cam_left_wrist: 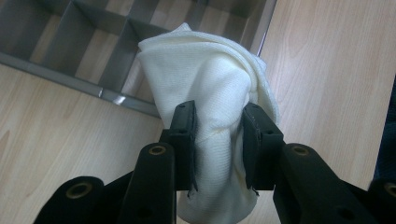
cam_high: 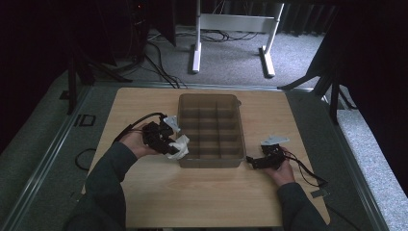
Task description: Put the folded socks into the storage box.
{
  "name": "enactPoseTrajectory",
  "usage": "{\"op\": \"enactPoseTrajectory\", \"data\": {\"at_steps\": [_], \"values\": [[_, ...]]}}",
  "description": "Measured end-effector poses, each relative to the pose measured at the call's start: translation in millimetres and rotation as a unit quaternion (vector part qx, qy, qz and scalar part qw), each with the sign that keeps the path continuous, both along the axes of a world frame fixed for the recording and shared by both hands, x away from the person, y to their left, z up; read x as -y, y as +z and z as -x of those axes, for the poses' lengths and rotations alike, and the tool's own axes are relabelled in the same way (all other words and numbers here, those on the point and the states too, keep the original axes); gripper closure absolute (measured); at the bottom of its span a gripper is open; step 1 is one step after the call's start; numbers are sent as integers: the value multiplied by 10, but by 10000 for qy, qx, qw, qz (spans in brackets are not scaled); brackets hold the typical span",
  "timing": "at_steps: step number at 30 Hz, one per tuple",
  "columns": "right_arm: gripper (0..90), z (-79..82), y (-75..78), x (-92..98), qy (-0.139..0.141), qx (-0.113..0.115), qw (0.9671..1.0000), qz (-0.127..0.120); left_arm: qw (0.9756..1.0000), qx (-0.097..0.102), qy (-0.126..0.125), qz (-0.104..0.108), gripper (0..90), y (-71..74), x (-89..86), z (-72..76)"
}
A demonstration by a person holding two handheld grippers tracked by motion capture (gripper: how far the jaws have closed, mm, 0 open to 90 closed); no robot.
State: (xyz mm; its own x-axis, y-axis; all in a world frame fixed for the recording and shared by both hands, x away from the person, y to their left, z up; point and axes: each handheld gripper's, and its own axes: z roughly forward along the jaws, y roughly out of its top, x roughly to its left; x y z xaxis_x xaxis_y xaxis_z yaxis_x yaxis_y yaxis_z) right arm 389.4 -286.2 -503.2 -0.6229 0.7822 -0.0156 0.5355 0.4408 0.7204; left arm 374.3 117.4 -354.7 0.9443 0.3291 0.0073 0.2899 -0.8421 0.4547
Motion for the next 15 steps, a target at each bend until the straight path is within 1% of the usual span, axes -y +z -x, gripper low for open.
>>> {"op": "enactPoseTrajectory", "data": {"at_steps": [5, 10, 15], "values": [[103, 0, 0, 0, -2, -2, 10000, -1, 10000, -15, -37, -6, 689, -7, 42, -34], [103, 0, 0, 0, -2, -1, 10000, -1, 9999, -51, -69, -55, 689, -30, 69, -52], [103, 0, 0, 0, -1, 0, 10000, 0, 9997, -83, -179, -115, 689, -21, 114, -73]]}}
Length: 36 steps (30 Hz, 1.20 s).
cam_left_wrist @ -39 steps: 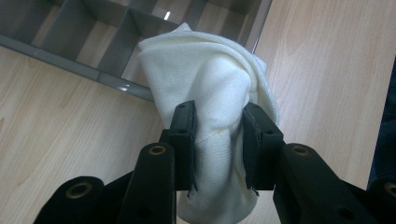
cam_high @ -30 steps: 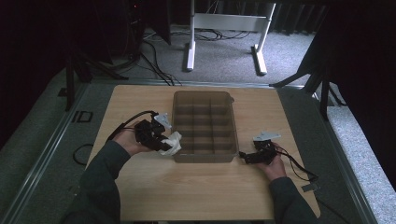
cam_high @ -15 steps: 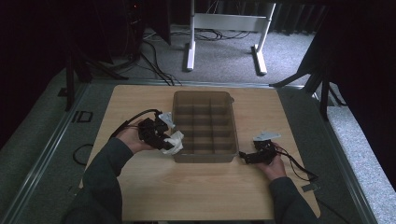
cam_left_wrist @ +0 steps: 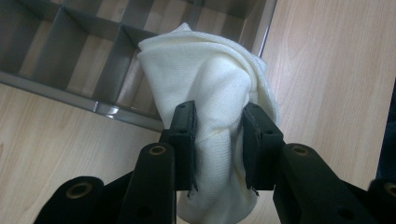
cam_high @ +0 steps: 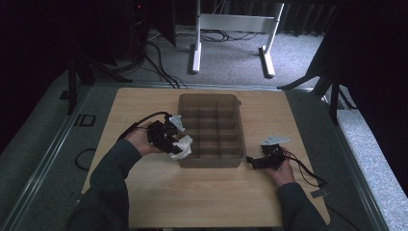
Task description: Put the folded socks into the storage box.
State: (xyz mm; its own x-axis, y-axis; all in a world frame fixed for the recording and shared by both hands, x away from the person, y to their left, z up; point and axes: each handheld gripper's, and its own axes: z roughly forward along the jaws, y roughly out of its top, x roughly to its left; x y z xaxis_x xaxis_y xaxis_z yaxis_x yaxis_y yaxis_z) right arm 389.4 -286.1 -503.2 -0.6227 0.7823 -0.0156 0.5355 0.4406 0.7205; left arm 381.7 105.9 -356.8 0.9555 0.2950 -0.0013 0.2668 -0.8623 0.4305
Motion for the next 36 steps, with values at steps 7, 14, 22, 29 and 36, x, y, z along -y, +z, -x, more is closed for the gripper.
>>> {"op": "enactPoseTrajectory", "data": {"at_steps": [7, 14, 22, 29, 36], "values": [[103, 0, 1, 0, -1, -8, 10000, -1, 9999, -51, -104, -110, 689, -5, 91, -47], [103, -1, 1, 1, 3, 1, 10000, 1, 9997, -131, -143, -171, 689, -67, 149, -87], [103, 0, 0, 0, -1, 4, 10000, -3, 9992, -239, -197, -264, 689, -118, 186, -115], [103, 0, 0, 0, -1, 3, 10000, -3, 9989, -313, -201, -298, 689, -158, 227, -153], [103, 0, 0, -1, -1, 4, 10000, -3, 9982, -373, -238, -397, 689, -211, 284, -182]]}}
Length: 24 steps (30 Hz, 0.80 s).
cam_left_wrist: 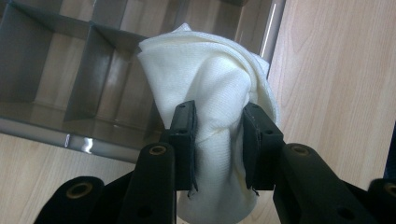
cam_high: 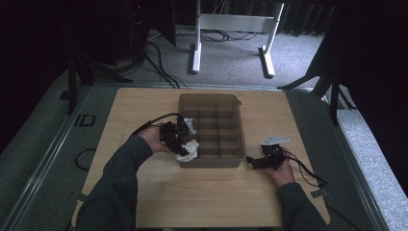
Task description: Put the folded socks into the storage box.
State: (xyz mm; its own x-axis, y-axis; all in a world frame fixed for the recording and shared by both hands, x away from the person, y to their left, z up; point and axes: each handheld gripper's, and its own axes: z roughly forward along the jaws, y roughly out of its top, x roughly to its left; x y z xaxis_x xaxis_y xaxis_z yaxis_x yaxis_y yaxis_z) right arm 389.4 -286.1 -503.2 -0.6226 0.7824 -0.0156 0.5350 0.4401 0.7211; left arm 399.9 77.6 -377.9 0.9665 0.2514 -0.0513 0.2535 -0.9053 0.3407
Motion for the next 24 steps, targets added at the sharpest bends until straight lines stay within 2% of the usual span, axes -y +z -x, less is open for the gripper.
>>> {"op": "enactPoseTrajectory", "data": {"at_steps": [24], "values": [[103, 0, 0, 0, 1, -2, 10000, 2, 9998, -163, 70, 0, 689, -66, 74, -135]]}}
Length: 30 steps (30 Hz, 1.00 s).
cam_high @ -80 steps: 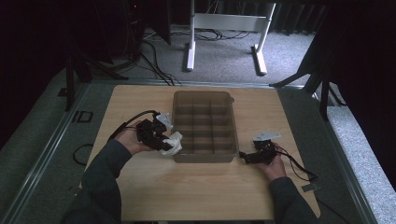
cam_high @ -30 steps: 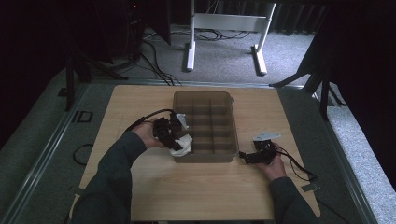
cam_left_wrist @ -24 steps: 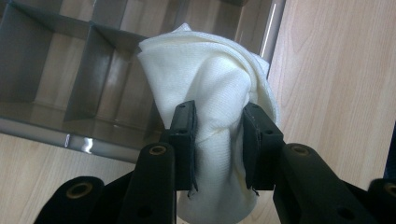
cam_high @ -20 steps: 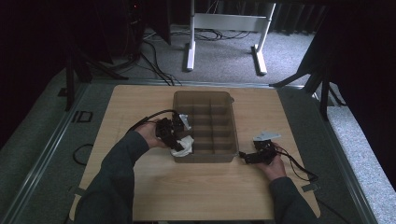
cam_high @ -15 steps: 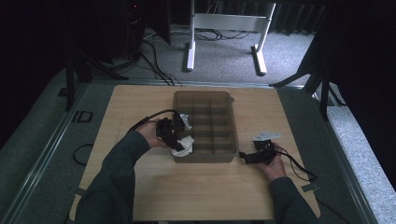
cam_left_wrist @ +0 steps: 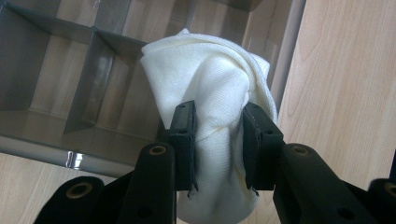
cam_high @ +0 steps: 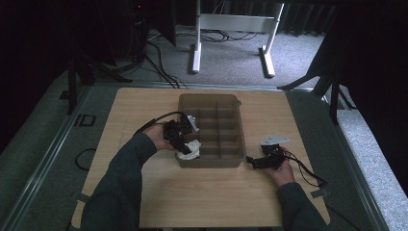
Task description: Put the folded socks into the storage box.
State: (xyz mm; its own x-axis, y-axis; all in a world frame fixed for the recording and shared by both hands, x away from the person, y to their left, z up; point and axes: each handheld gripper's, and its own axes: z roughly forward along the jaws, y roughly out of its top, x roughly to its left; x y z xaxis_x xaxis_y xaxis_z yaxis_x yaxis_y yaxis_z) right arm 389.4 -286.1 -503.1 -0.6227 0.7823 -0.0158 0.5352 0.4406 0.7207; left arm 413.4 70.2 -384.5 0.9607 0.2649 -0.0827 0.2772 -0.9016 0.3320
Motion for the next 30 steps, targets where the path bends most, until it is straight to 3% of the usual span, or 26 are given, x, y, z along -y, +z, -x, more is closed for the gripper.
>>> {"op": "enactPoseTrajectory", "data": {"at_steps": [15, 30], "values": [[103, -1, -1, 0, 3, 7, 10000, -1, 9999, -150, -10, -36, 690, -77, 29, -72], [103, 0, -1, 0, 3, 3, 10000, -2, 9986, -291, -87, -437, 692, -268, 183, -99]]}}
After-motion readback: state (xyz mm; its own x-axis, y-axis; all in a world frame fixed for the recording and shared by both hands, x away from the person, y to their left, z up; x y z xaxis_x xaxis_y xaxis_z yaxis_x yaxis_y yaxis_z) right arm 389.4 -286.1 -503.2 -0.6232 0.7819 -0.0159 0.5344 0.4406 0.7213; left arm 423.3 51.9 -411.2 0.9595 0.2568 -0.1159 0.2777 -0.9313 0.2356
